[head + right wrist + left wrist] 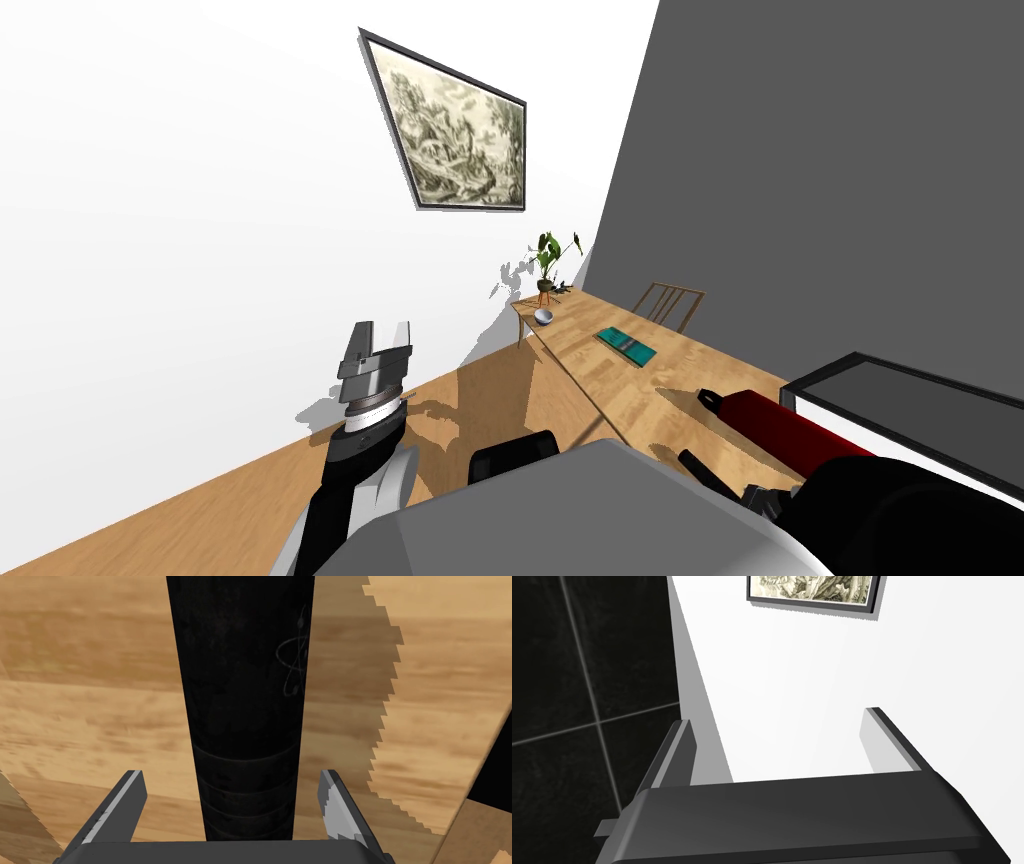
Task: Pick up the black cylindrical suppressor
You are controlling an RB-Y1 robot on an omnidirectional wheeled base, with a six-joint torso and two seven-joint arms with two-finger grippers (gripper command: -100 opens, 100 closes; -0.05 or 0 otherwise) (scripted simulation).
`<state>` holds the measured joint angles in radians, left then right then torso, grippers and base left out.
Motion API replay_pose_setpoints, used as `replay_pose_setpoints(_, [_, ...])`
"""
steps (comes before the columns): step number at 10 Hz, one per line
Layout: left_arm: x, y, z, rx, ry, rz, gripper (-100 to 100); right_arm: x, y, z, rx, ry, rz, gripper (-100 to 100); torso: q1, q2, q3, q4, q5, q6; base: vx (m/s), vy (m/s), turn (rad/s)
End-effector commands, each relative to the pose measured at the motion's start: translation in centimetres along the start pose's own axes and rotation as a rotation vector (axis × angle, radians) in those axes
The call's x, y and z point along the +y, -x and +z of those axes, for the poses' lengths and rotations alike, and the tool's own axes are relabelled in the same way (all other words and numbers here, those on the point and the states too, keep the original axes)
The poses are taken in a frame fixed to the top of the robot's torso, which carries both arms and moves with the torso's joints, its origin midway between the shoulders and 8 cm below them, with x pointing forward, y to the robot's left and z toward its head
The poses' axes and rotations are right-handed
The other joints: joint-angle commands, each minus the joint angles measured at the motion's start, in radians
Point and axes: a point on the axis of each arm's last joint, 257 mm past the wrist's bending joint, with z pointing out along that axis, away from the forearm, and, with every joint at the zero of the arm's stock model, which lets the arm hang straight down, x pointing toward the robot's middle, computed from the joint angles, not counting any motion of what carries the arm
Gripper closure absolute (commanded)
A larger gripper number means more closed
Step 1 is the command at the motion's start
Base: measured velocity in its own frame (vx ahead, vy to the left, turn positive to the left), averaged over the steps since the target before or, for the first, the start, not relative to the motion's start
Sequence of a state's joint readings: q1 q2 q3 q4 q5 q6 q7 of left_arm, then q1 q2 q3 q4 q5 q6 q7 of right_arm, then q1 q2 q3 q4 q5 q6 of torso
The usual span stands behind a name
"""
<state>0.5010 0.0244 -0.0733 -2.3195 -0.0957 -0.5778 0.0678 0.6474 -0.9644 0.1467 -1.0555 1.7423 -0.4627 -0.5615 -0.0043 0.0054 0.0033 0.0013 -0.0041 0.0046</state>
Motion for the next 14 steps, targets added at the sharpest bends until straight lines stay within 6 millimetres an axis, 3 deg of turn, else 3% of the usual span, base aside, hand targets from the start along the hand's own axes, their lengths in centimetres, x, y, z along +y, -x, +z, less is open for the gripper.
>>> replay_pose_setpoints(1, [0.0,0.0,0.0,0.000,0.000,0.000,0,-0.2,-0.1,0.1,0.007,-0.005,0.032,-100,0.000,0.000,0.000,0.000,0.000,0.000,-0.005,0.009,-0.005])
replay_pose_setpoints(2, [0.0,0.0,0.0,0.000,0.000,0.000,0,-1.2,1.9,0.2,0.005,-0.010,0.006,-100,0.000,-0.003,-0.001,-0.001,0.000,0.000,-0.077,0.032,0.017])
replay_pose_setpoints(6, [0.0,0.0,0.0,0.000,0.000,0.000,0,-1.7,1.7,0.2,0.021,-0.029,0.042,-100,-0.001,-0.002,-0.001,-0.001,0.000,0.000,-0.038,0.006,0.001])
replay_pose_setpoints(7, [0.0,0.0,0.0,0.000,0.000,0.000,0,-2.9,3.6,0.1,0.023,-0.041,0.021,-100,-0.001,-0.004,-0.002,-0.001,0.000,0.000,-0.072,0.011,0.018])
replay_pose_setpoints(11, [0.0,0.0,0.0,0.000,0.000,0.000,0,-3.4,3.5,0.1,0.036,-0.060,0.046,-100,0.000,-0.002,-0.001,-0.001,0.000,0.000,-0.045,0.010,0.001])
replay_pose_setpoints(12, [0.0,0.0,0.0,0.000,0.000,0.000,0,-3.4,3.5,0.1,0.036,-0.060,0.049,100,-0.001,-0.004,-0.002,-0.001,0.000,0.000,0.000,0.000,0.000])
replay_pose_setpoints(14, [0.0,0.0,0.0,0.000,0.000,0.000,0,-3.4,3.5,0.1,0.037,-0.059,0.047,100,-0.001,-0.004,-0.002,-0.001,0.000,0.000,0.000,0.000,0.000])
